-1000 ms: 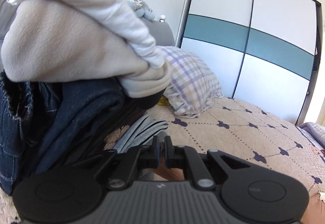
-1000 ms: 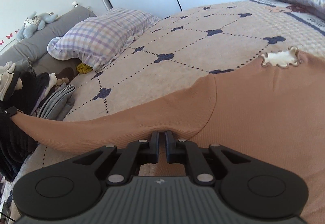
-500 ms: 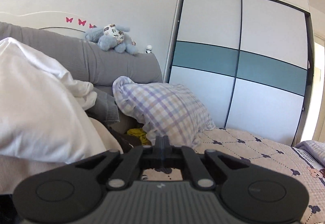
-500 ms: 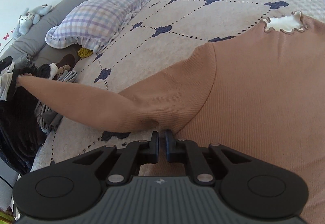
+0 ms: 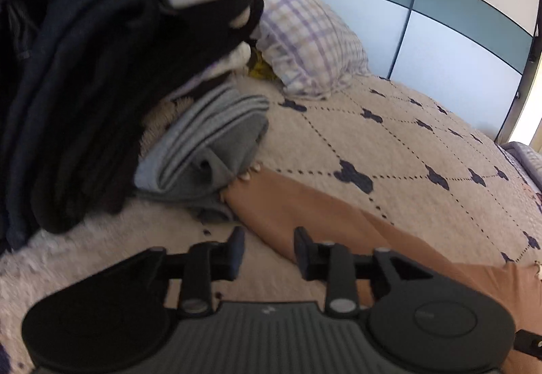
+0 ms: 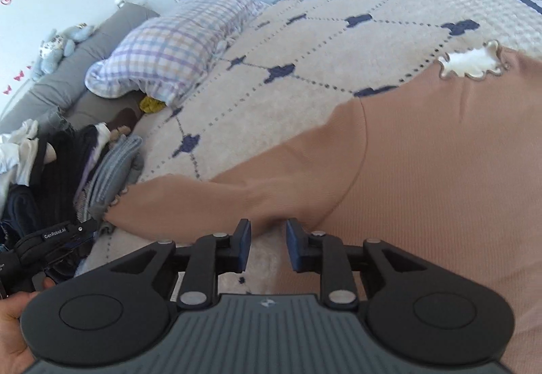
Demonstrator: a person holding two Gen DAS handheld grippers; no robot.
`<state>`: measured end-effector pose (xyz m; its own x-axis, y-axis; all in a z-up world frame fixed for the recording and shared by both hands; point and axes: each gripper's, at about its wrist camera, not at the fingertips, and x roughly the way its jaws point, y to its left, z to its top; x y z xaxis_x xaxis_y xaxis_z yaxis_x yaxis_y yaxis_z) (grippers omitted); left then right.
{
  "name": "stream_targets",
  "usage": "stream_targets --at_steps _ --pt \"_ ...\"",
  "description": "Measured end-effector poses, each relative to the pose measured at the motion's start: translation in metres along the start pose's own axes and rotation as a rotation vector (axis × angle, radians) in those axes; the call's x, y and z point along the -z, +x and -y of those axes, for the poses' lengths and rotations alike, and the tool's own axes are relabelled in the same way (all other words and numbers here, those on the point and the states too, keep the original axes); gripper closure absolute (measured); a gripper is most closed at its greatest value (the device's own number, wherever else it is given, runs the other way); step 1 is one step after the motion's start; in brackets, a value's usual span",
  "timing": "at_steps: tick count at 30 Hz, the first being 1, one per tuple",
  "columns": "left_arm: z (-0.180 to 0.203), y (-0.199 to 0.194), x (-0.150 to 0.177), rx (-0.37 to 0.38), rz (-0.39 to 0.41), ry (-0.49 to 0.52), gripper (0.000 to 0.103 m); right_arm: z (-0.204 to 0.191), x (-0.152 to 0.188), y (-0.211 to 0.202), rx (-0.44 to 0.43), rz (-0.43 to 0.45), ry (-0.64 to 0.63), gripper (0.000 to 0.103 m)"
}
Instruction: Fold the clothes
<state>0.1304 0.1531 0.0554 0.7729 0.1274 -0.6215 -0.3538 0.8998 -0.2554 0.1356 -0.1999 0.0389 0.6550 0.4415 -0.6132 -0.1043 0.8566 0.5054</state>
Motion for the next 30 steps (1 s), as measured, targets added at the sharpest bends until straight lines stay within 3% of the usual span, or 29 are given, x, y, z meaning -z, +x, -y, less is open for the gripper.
stream_targets --at_steps 2,4,6,8,9,10,12,17,24,30 --pt "0.006 0.022 0.008 0.039 -0.053 -0.028 0.040 0.003 0.002 0.003 0.026 -0.029 0.001 0.076" --pt "0.015 0.037 0.011 0.028 -0.052 -0.013 0.031 0.005 0.004 0.005 0.034 -0.045 0.000 0.076" --pt "0.026 0.048 0.009 0.005 -0.011 0.029 0.031 0.005 0.006 0.005 0.034 -0.047 -0.006 0.076" --pt "0.032 0.053 0.007 -0.011 0.014 0.041 0.047 0.000 0.007 0.006 0.042 -0.041 -0.027 0.076" --pt "0.034 0.055 0.005 -0.031 0.020 0.050 0.085 -0.003 0.009 0.007 0.042 -0.044 -0.045 0.075" --pt "0.032 0.054 0.003 -0.032 0.026 0.036 0.095 -0.005 0.010 0.010 0.040 -0.056 -0.062 0.075" --pt "0.028 0.051 -0.002 -0.027 0.039 0.002 0.096 -0.009 0.014 0.017 0.061 -0.085 -0.114 0.075" --pt "0.011 0.004 -0.007 0.021 0.164 -0.043 0.096 -0.013 0.012 0.009 0.094 -0.181 -0.174 0.078" --pt "-0.002 0.006 0.033 -0.032 0.062 0.019 0.096 -0.005 0.013 0.001 0.080 -0.193 -0.142 0.081" --pt "-0.011 -0.003 0.029 -0.007 0.038 0.035 0.095 0.000 0.010 -0.007 0.077 -0.167 -0.104 0.079"
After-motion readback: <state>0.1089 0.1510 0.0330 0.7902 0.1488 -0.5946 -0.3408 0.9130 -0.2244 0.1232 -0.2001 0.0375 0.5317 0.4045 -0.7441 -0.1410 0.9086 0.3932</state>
